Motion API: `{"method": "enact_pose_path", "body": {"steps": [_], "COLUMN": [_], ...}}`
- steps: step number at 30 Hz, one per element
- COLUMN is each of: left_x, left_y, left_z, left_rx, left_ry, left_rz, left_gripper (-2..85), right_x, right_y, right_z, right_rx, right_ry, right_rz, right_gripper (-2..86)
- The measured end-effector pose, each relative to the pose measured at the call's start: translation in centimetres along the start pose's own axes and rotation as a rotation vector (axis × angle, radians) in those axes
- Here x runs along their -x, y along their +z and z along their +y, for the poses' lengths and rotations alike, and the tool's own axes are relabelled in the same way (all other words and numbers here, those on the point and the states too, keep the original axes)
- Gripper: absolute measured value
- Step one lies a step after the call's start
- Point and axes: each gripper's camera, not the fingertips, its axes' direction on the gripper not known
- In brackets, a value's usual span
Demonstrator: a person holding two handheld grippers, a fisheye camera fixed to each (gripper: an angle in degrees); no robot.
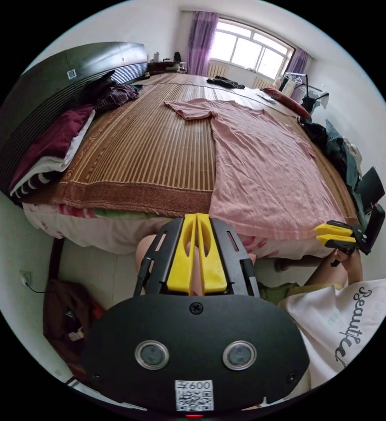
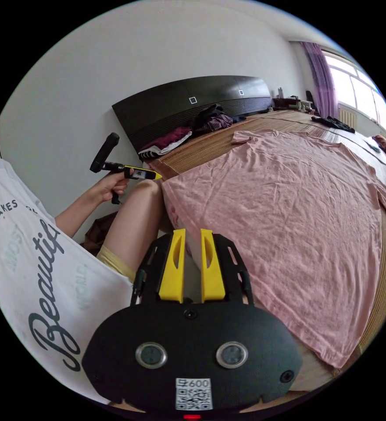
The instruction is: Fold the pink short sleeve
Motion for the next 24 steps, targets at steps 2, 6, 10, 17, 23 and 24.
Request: {"method": "enact_pose_path", "body": {"steps": [2, 6, 10, 17, 23, 24], "left_x": [0.2, -0.5, -1.6, -3.1, -3.7, -3.8], "left_y": [-0.4, -0.8, -1.3, -3.2, -3.9, -3.9], "left_z": [-0.4, -1.7, -2.7, -3.3, -2.4, -2.2], "left_rx": [-0.004, 0.016, 0.032, 0.011, 0.000, -0.006], "left_ry": [-0.029, -0.050, -0.065, -0.072, -0.143, -0.162], "left_rz": [0.070, 0.147, 0.142, 0.134, 0.196, 0.213], "left_gripper": [2.7, 5.0, 5.5, 1.4, 0.9, 0.8], "right_x": [-0.9, -2.9, -5.3, -10.1, -24.6, -27.9], "right_y": [0.2, 0.8, 1.0, 3.1, 15.0, 18.4], "right_z": [1.0, 3.6, 6.6, 2.9, -10.4, -12.4], "right_rx": [0.003, 0.013, 0.007, -0.067, -0.040, 0.001], "right_ry": [-0.006, -0.018, -0.022, -0.217, -0.061, -0.014], "right_rz": [-0.008, -0.015, -0.015, -0.006, 0.126, 0.163], "right_gripper": [2.0, 1.5, 1.2, -0.1, -0.8, -0.8]}}
